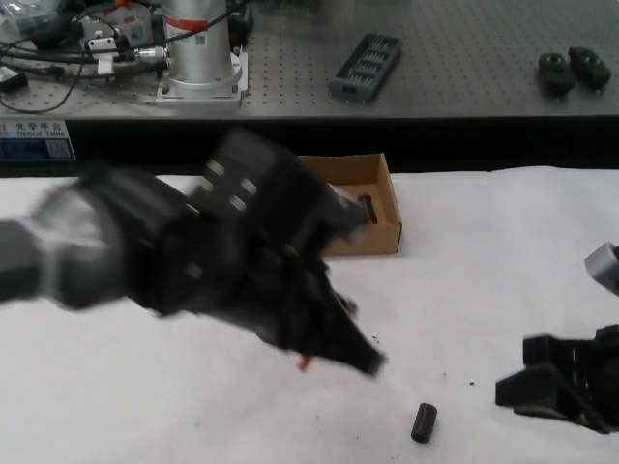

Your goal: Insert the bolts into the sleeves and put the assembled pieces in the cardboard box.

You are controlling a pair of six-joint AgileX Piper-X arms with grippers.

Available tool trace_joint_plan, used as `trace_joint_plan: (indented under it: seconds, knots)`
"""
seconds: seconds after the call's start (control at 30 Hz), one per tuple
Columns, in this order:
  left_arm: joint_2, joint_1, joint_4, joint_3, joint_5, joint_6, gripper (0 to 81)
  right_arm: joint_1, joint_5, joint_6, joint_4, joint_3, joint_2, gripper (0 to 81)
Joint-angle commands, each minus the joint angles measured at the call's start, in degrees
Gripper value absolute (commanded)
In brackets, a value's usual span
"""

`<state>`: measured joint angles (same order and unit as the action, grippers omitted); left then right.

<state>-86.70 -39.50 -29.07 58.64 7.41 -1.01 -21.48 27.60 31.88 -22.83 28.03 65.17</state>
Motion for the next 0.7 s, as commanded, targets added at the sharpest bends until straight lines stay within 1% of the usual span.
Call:
trace_joint_plan:
  seconds: [0.0,0.07,0.2,0.33,0.5,0.6,0.67]
  knots:
    - [2.87,1.74,0.75,0.65,-0.75,-3.38,5.1,-0.71,-1.48,6.75,3.05,0.33,0.91,25.5]
    - [4.95,3.63,0.75,0.65,-0.75,-4.96,5.1,-2.38,-3.34,10.44,4.42,0.81,2.11,26.3]
    - [9.60,7.33,0.91,0.65,-0.22,-8.69,5.1,-7.38,-7.62,14.11,3.66,3.22,6.44,26.3]
    - [14.78,9.67,0.91,0.65,-0.33,-9.07,5.1,-12.22,-14.71,19.82,2.60,5.57,10.59,26.3]
    - [19.89,11.91,0.44,0.65,-0.33,-9.41,5.1,-14.84,-19.53,25.13,0.39,9.79,15.88,26.3]
    - [22.37,12.89,-0.47,0.65,-0.33,-9.28,5.1,-15.37,-22.10,25.71,-3.89,13.09,19.81,26.3]
    - [23.50,13.34,-1.37,0.65,-0.33,-8.88,5.1,-15.35,-22.45,26.47,-6.25,15.27,21.92,26.3]
